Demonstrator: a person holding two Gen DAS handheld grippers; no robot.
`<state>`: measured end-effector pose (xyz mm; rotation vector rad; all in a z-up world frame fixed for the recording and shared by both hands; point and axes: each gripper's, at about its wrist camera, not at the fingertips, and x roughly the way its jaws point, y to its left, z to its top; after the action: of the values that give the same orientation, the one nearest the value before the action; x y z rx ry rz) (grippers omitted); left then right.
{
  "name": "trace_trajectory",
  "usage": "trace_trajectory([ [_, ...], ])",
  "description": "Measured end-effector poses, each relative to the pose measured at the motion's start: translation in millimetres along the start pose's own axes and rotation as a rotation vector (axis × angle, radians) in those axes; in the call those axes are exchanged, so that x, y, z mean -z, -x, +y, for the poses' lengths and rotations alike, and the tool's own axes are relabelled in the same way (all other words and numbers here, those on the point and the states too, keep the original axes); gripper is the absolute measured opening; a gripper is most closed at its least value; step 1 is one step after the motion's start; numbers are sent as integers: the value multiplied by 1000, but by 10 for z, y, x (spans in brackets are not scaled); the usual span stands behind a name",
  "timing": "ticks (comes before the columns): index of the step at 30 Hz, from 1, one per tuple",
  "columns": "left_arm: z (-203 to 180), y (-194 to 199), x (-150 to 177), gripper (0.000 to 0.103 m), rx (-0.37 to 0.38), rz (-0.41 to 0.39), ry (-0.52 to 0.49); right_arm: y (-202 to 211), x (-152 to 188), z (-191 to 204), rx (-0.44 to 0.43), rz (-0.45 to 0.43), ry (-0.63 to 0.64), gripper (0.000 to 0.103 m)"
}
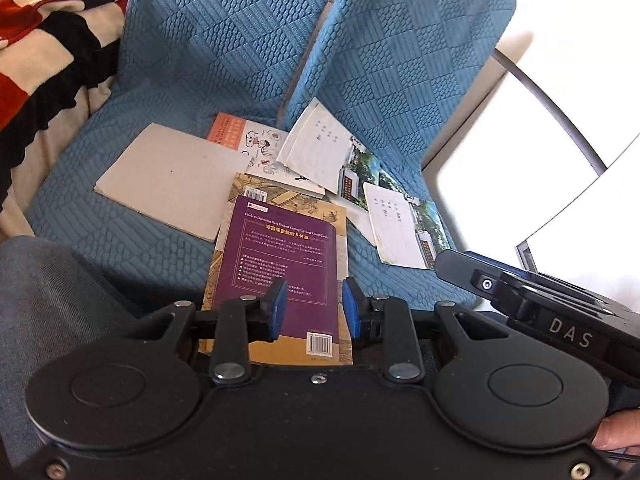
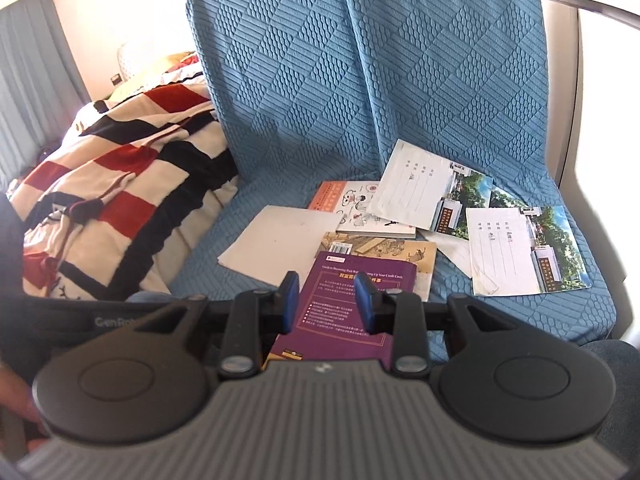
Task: Organize objects
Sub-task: 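Lower the purple book flat onto the tan book and open both grippers, then move both grippers toward the orange cartoon-covered book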
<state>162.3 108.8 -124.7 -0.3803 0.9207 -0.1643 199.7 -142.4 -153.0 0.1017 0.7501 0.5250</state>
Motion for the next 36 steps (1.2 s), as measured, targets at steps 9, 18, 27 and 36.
trace_trajectory([
  [9, 67, 35, 291, 27, 10, -18, -8, 64, 192, 5, 4, -46, 3, 34],
  [18, 169, -126, 271, 27, -2, -34, 23, -129, 156, -174, -5, -59, -41, 34],
  [27, 245, -343, 18, 27, -20, -31, 41, -428, 59, -287, -7, -40, -48, 34],
  [36, 537, -1018, -470, 27, -40, -13, 74, -1097, -76, -481, 6, 36, -127, 34],
])
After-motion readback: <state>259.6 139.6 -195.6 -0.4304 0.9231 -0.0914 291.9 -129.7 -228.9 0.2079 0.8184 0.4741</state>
